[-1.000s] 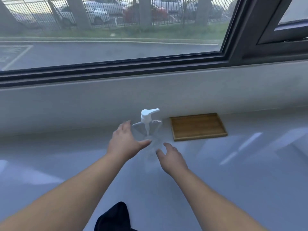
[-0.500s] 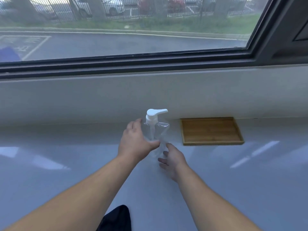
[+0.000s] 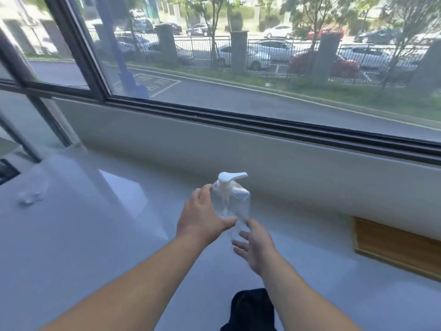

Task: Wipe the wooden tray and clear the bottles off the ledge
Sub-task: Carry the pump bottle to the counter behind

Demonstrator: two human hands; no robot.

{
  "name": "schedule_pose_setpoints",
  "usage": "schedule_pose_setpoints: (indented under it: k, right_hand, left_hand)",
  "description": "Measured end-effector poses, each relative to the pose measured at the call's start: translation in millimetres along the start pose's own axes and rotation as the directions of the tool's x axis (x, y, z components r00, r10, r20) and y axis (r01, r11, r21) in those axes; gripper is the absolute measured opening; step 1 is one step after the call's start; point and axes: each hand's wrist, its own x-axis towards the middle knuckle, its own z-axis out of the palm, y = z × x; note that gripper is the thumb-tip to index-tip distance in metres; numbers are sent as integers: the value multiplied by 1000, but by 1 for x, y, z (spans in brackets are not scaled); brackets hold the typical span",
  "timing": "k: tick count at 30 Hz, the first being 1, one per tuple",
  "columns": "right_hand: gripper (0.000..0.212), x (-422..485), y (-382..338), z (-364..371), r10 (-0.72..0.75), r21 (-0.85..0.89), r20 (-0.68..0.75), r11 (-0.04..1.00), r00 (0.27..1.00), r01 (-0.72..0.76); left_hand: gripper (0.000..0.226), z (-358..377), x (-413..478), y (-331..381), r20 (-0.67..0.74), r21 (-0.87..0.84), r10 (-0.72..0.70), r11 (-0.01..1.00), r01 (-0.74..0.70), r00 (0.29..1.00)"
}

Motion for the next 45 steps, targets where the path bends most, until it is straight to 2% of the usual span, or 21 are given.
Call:
schedule_pose_setpoints:
  k: [10,16,21,29,34,39,45]
  right_hand:
    - [49,-103,145,258,54,-215,258,977,965,3]
    - [47,-172,242,404,138,-345,409,938,902,13]
    - [37,-216,295,496,213,-447,510,894,833,44]
    - [51,-219,380,615,377,-603,557,797,740,48]
    - [50,-196,428,682,495,-683,544,731,678,14]
    - [50,-154,468,736,586,-742,495,669,642,-38]
    - [40,-117,510,762,663,-791,427,604,615,-103]
  left_hand:
    - [107,-210,-117,-223,-208,55,-200,975,216,958]
    - [114,-328,-208,-348,-334,50,-352,920,390,874]
    - [116,-394,-264,-422,-430,7,-452,864,503,782]
    - [119,-441,-315,-529,-521,-60,-605,730,681,602]
    - [119,-458,-313,-592,-525,-103,-699,619,779,486]
    - [115,-460,-297,-647,-511,-116,-758,528,841,405]
    - [111,-433,-289,-698,-516,-144,-786,472,870,341]
